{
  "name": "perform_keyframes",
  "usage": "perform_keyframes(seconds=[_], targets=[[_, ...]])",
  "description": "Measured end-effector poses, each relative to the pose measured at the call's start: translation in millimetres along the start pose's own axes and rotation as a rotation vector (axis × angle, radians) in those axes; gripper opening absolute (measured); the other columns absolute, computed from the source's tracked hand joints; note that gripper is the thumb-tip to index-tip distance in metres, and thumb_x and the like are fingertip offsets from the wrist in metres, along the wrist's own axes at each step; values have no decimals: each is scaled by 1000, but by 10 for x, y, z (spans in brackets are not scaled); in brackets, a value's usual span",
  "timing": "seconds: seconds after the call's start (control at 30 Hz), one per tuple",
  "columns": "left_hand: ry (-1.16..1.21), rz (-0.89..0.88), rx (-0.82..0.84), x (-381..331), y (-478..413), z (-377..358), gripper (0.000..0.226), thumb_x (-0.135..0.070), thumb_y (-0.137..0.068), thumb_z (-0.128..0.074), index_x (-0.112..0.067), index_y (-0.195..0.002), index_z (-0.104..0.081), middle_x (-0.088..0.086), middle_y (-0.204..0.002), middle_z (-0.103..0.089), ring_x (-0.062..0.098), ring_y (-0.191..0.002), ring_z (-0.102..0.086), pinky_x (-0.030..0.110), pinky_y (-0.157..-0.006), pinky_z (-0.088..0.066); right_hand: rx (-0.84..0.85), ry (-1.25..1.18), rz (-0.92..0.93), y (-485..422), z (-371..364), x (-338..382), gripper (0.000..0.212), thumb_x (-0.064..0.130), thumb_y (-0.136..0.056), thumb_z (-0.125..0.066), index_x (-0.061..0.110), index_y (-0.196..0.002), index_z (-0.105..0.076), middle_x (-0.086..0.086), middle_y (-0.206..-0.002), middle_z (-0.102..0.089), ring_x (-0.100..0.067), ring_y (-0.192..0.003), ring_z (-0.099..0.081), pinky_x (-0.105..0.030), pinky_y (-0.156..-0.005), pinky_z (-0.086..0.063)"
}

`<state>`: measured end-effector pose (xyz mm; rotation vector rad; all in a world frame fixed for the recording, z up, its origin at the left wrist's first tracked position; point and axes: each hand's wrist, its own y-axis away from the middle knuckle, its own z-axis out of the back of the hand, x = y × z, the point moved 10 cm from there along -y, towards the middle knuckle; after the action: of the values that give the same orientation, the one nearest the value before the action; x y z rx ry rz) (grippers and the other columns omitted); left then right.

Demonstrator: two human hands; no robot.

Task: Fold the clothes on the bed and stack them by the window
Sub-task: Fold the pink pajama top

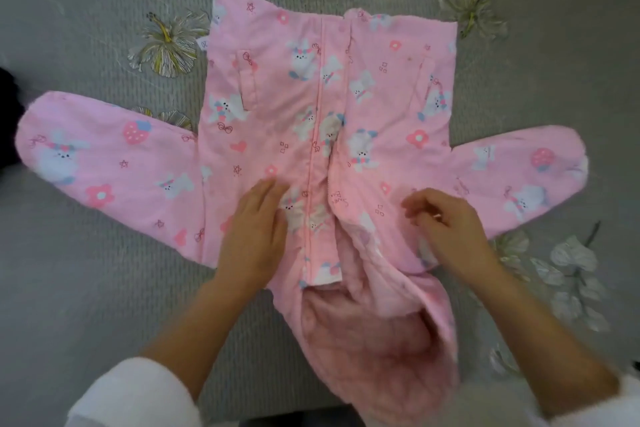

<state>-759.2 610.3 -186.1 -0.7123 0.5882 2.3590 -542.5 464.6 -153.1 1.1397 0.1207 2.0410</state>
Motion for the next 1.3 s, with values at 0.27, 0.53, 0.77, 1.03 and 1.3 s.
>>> perform_keyframes(seconds=[0.27,0.53,0.77,1.03,1.3], targets=[[-349,-418,233,-234,1539,-365,100,10,-58,-59,-29,-146,-33,17,-155,-19,37,-143,-17,45,-116,-17,105,95,-107,1412,-191,-697,71,0,-78,-65,33,-137,-45,4,-149,-39,-16,-138,-32,-31,-108,-33],[-84,-344,576,-453,1196,-408,22,-33,-91,-61,-21,-107,-69,-7,-154,-20,12,-146,-2,28,-117,-17,299,-55,-226,1683,-372,-499,13,22,-80,-67,11,-88,-68,-5,-87,-70,-24,-84,-67,-44,-74,-53],[647,489,577,109,1083,-26,21,-36,-70,-60,-26,-59,-74,-13,-62,-63,9,-66,-52,24,-63,-38,625,-670,-593,2051,-523,-310,33,21,-67,-70,3,-94,-68,-15,-68,-67,-21,-47,-62,-24,-37,-45],[817,808,159,509,1087,-33,21,-32,-90,-47,-20,-92,-65,3,-97,-67,21,-88,-61,36,-76,-48,120,-1423,-552,1122,-408,111,26,26,-88,-54,3,-86,-66,-16,-84,-72,-22,-70,-71,-29,-56,-59],[305,219,-133,-96,889,377,76,-65,-79,-42,-40,-147,-19,-1,-157,-6,8,-141,-6,36,-113,-7,32,51,178,789,-573,468,77,59,-84,-53,55,-143,-4,5,-161,-13,-15,-148,-8,-38,-117,-14]])
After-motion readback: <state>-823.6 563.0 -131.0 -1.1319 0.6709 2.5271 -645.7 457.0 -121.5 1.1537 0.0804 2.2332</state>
